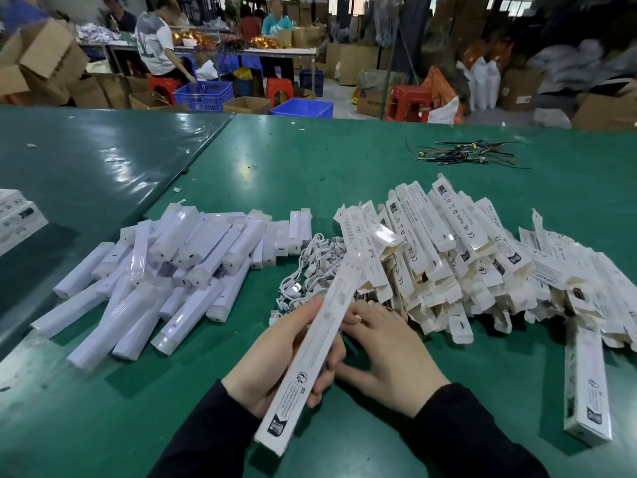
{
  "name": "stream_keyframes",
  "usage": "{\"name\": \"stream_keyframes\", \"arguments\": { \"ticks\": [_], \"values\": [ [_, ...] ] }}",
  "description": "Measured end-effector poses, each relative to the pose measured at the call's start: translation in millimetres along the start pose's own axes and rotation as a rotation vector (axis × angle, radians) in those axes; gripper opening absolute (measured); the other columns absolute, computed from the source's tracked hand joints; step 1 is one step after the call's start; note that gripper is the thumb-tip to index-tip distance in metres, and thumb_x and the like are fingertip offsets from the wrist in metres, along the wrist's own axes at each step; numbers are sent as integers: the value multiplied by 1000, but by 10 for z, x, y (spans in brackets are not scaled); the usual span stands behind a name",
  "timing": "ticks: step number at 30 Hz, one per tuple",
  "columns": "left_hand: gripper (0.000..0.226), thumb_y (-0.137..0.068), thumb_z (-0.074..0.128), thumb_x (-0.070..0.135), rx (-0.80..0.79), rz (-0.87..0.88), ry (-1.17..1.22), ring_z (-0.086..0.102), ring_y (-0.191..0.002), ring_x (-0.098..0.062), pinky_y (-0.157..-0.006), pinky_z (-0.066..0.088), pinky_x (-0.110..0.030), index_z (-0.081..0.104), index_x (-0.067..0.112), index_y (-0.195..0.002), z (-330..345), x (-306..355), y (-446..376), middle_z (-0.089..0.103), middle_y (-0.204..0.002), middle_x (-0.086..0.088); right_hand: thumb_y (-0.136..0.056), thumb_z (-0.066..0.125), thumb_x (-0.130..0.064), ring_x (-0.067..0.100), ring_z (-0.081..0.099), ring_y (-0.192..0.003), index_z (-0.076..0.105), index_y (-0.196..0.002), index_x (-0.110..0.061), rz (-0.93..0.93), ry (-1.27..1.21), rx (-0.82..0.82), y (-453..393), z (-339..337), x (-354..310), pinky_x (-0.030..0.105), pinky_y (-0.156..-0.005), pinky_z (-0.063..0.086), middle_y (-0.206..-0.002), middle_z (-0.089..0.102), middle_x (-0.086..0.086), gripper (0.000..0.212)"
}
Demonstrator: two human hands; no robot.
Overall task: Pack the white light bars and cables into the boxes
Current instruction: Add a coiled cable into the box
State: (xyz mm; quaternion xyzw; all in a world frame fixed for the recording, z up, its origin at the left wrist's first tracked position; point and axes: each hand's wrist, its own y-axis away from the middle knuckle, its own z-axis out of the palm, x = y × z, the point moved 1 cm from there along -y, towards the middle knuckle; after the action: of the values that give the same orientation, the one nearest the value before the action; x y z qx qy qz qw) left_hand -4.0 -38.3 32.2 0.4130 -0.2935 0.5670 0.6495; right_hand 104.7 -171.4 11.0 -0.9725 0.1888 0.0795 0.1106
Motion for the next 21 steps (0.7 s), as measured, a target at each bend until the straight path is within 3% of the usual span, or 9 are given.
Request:
{"name": "stream_keyframes", "arguments": {
  "ticks": [2,6,9,11,13,15,18,21],
  "values": [
    [54,-93,45,55,7,-1,20,47,-39,-16,-35,43,-21,66,8,-108,-9,-10,0,52,-68,-11,-91,56,-49,17,50,-112,53,-134,-28,13,-48,27,-42,-35,-6,37,-91,43,-124,53,-6,49],
    [57,-85,54,59,15,-23,41,47,-41,-17,-35,44,-22,65,6,-103,-12,-14,-4,51,-70,-12,-90,65,-36,19,55,-99,57,-131,-23,-2,-88,89,14,-53,1,33,-81,43,-108,57,-2,44],
    [59,-86,54,57,42,0,35,46,-43,-17,-37,44,-23,63,5,-112,-27,-20,-11,51,-68,-9,-81,78,-23,23,64,-76,71,-101,-12,-10,-29,207,43,-101,-43,32,-66,49,-88,65,2,24],
    [44,-83,62,53,93,97,-31,46,-42,-16,-37,43,-22,68,13,-101,-17,-15,-14,50,-64,-6,-80,80,-16,20,64,-66,73,-89,-10,18,-69,357,47,-156,5,30,-60,53,-83,68,1,12],
    [36,-70,77,45,207,225,-130,45,-39,-16,-37,42,-22,68,15,-88,-11,-7,-21,50,-60,-6,-84,75,-17,8,62,-70,75,-90,-15,109,-278,471,70,-230,65,21,-64,52,-89,69,-5,6],
    [32,-62,84,33,327,314,-196,45,-37,-17,-39,43,-23,68,13,-83,-21,-15,-29,51,-55,-8,-84,74,-16,9,61,-74,77,-87,-25,246,-592,538,105,-287,111,13,-64,45,-91,68,-11,10],
    [32,-65,82,15,434,388,-221,48,-40,-17,-40,45,-23,66,3,-90,-32,-20,-34,56,-57,-9,-84,72,-8,5,64,-70,80,-84,-30,389,-1036,494,110,-331,95,13,-60,46,-82,73,-7,23],
    [36,-65,81,12,443,387,-264,60,-51,-21,-40,48,-24,68,1,-97,-4,-20,-38,69,-73,-12,-73,74,-20,10,62,-61,81,-84,-21,429,-1392,388,92,-370,30,16,-53,47,-76,74,4,13]
  ]
}}
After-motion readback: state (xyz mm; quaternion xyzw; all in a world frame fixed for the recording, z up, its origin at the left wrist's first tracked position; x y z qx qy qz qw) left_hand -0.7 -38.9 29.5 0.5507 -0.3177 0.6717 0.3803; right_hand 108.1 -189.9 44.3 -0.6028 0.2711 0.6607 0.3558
